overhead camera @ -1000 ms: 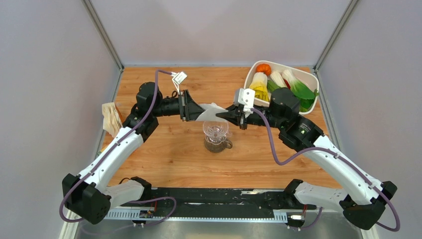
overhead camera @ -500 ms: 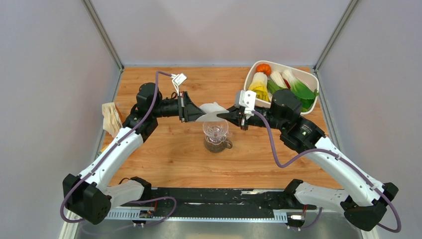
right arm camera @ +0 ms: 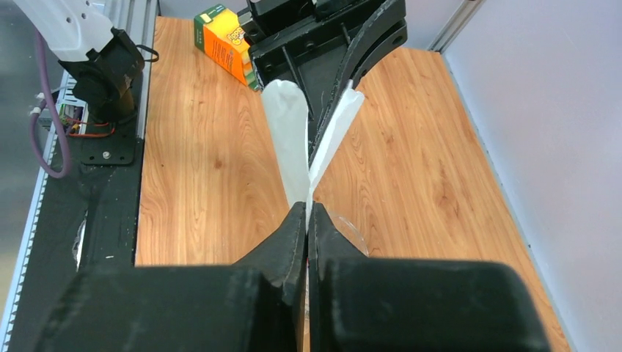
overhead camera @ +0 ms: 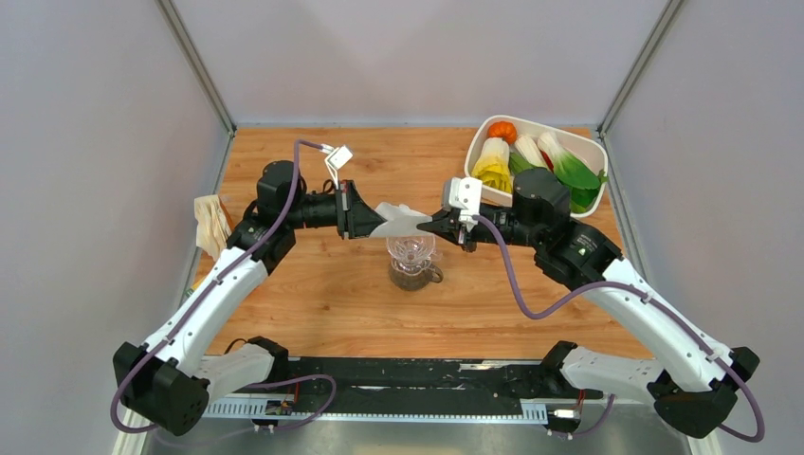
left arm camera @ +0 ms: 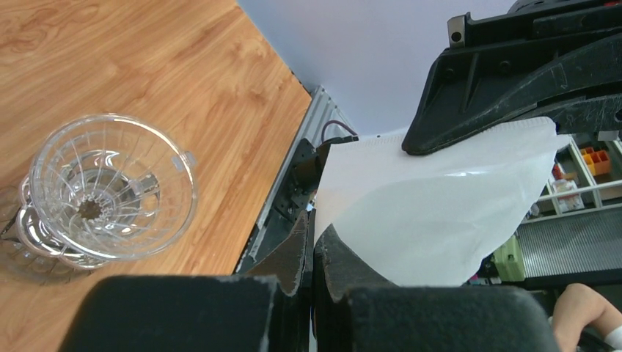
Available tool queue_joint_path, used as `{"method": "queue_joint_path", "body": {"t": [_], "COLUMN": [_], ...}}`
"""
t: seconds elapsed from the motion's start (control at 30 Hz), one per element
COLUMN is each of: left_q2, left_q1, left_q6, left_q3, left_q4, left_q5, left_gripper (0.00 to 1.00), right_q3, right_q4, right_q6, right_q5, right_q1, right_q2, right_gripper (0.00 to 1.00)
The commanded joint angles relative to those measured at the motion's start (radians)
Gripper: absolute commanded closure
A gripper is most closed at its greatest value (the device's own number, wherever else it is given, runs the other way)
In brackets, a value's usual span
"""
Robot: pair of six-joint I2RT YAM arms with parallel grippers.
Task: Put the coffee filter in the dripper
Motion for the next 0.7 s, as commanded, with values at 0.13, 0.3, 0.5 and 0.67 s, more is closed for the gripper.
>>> {"method": "queue_joint_path", "body": {"t": [0.13, 0.3, 0.5, 0.67], "left_q2": [-0.032, -0.037, -0.054, -0.074], "left_q1": [0.006, 0.005, 0.008, 0.007], "left_q6": [-0.028, -0.033, -0.069, -0.133], "left_q3": [0.039, 0.041, 0.014, 0.002], "left_q4": [0.073, 0.069, 0.09, 0.2], "left_q5": [0.042, 0.042, 0.056, 0.08], "left_gripper": [1.0, 1.0, 1.0, 1.0], "right_q3": [0.054, 0.057, 0.045, 0.018], "right_q4": [-0.021, -0.013, -0.015, -0.02], "right_q6": [-0.041, -0.03, -0.055, -0.063], "right_q5": [-0.046, -0.051, 0.022, 0.015], "right_q1": [0.0, 0.002, 0.0, 0.0], "right_q2": [0.037, 0.045, 0.02, 0.006], "right_gripper": [1.0, 1.0, 1.0, 1.0]}}
